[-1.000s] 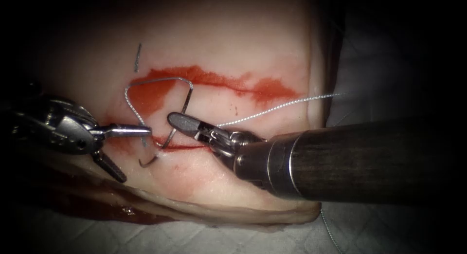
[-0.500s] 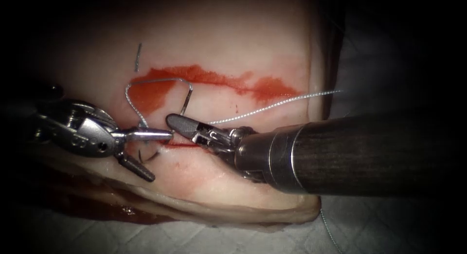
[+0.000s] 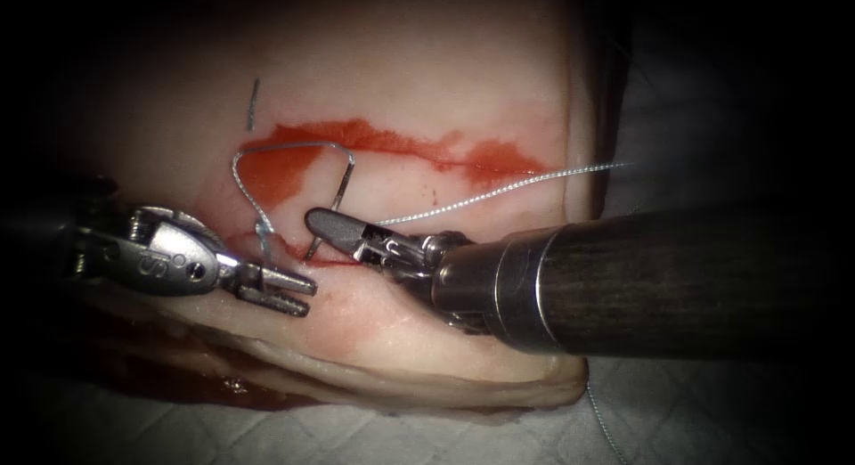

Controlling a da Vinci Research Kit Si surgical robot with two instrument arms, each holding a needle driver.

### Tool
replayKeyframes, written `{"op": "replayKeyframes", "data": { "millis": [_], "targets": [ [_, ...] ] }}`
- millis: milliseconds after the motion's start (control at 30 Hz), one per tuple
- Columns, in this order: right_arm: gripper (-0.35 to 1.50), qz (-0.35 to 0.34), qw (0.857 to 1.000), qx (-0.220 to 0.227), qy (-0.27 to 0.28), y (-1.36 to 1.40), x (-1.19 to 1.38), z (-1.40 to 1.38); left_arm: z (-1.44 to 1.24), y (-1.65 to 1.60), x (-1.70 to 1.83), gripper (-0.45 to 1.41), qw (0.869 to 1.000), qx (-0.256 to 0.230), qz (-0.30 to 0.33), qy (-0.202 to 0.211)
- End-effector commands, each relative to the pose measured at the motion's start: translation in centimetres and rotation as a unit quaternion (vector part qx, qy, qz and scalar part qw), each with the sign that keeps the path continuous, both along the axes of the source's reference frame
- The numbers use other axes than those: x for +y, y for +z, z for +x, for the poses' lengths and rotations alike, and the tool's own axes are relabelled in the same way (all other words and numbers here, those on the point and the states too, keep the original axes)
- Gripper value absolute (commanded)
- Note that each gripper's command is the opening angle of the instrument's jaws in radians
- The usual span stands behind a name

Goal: Wound Closure

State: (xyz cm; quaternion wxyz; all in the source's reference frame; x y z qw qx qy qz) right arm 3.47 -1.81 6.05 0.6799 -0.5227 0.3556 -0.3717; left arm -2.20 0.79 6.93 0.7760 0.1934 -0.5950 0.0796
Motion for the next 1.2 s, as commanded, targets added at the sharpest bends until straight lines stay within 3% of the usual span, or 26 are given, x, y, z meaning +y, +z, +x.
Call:
{"op": "replayKeyframes", "data": {
  "millis": [33,67,100,133,233,300,333,433,567,633,700,767,833,933,1000,1033,1100,1133,1200],
  "targets": [
    [1.01,-0.068,0.997,-0.034,-0.016,0.01,-0.07,0.15,-0.07,0.06,0.01,-0.45,1.0,0.011,0.022,-0.006],
    [1.31,-0.167,0.981,-0.087,-0.036,0.01,-0.07,0.18,-0.08,0.08,0.04,-0.45,0.999,0.02,0.049,-0.013],
    [1.31,-0.167,0.981,-0.087,-0.036,0.01,-0.07,0.18,-0.08,0.08,0.04,-0.45,0.999,0.02,0.049,-0.013],
    [1.38,-0.213,0.97,-0.111,-0.044,0.01,-0.06,0.2,-0.09,0.1,0.04,-0.45,0.997,0.024,0.065,-0.016],
    [1.33,-0.262,0.951,-0.16,-0.03,0.05,-0.02,0.24,-0.14,0.12,0.01,-0.45,0.986,0.044,0.134,-0.086],
    [1.26,-0.277,0.943,-0.182,-0.023,0.05,0.03,0.27,-0.18,0.1,-0.01,-0.45,0.975,0.036,0.181,-0.127],
    [1.28,-0.3,0.932,-0.202,-0.022,0.04,0.06,0.28,-0.21,0.08,-0.01,-0.45,0.964,0.037,0.221,-0.146],
    [1.38,-0.343,0.911,-0.225,-0.034,-0.01,0.13,0.27,-0.29,-0.02,-0.02,-0.45,0.895,0.064,0.384,-0.216],
    [1.4,-0.377,0.895,-0.234,-0.04,-0.13,0.31,0.16,-0.35,-0.2,0.05,-0.45,0.842,0.07,0.46,-0.273],
    [1.4,-0.376,0.896,-0.235,-0.031,-0.2,0.42,0.09,-0.32,-0.29,0.1,-0.45,0.812,0.062,0.508,-0.281],
    [1.4,-0.383,0.892,-0.239,-0.019,-0.28,0.54,-0.01,-0.27,-0.4,0.2,-0.45,0.765,0.063,0.57,-0.293],
    [1.38,-0.388,0.888,-0.247,-0.003,-0.35,0.66,-0.11,-0.19,-0.59,0.33,-0.45,0.697,0.062,0.647,-0.303],
    [1.38,-0.388,0.888,-0.247,0.001,-0.36,0.69,-0.12,-0.16,-0.65,0.37,-0.45,0.691,0.056,0.655,-0.3],
    [1.38,-0.393,0.885,-0.251,0.005,-0.35,0.71,-0.14,-0.07,-0.84,0.48,-0.45,0.658,0.026,0.7,-0.276],
    [1.36,-0.393,0.884,-0.251,0.005,-0.34,0.7,-0.13,-0.01,-0.97,0.56,-0.45,0.631,0.008,0.729,-0.266],
    [1.36,-0.394,0.884,-0.251,0.006,-0.32,0.69,-0.12,0.05,-1.09,0.63,-0.45,0.605,-0.004,0.754,-0.257],
    [1.33,-0.396,0.883,-0.253,0.006,-0.31,0.69,-0.11,0.13,-1.23,0.72,-0.45,0.576,-0.02,0.778,-0.25],
    [1.31,-0.396,0.882,-0.255,0.007,-0.3,0.68,-0.08,0.23,-1.36,0.82,-0.45,0.552,-0.049,0.795,-0.247],
    [1.28,-0.4,0.88,-0.255,0.006,-0.29,0.66,-0.04,0.33,-1.47,0.9,-0.45,0.539,-0.075,0.803,-0.245]
  ]
}}
